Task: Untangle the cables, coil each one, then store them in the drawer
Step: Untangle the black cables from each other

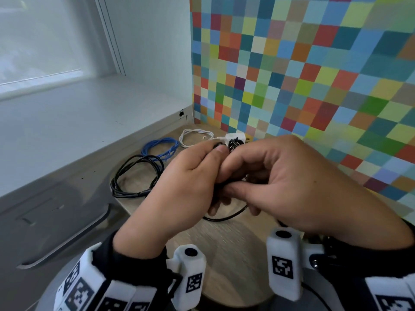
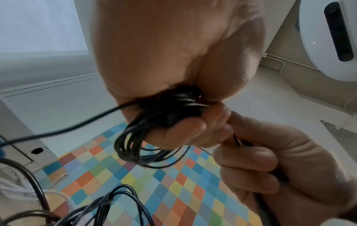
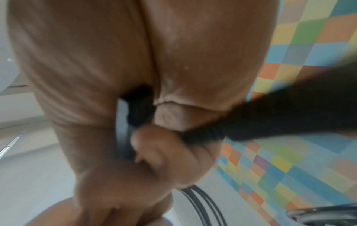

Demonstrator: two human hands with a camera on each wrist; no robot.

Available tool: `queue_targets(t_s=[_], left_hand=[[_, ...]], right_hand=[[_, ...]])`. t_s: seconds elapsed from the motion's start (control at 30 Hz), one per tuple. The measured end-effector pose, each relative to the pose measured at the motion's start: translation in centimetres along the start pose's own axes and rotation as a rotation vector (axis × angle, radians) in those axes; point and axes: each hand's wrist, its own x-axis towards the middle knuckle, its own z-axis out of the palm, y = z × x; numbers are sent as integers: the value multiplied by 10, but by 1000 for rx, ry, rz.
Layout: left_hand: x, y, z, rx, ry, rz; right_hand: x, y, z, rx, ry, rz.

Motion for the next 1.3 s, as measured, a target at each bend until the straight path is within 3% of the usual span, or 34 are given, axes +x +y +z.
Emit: queue_targets(t_s=[0.1,0.23,0.37,0.6,0.8,0.97,1.1,1.17,1.3], left_hand=[[-1,2,-1,-5,-93,-71],[-2,2,-6,-2,-150,-132],[-6,8,-5,-187,-244,-171],[-7,14,-14,-495,-269,-293],[-3,14,-16,-668,-245,-337],[-3,16,-16,-678,-183,-320],[-2,20,-16,-669,-85,-321],[-2,21,-17,-673,-67,-319],[-3,21,-20,-595,-113,-299]], right_hand=[[-4,-7,-7,24,-9,-31],[-10,-6,-20,-173,186,-27],[-10,-2,-23,-196,268,-118],[7,19,-6,-128,455,-330],[15,30,8,-313,584,-327],[20,29,16,-116,499,-248],[15,23,18,88,285,-112],[14,22,19,82,221,-84],[17,22,20,67,272,-51]])
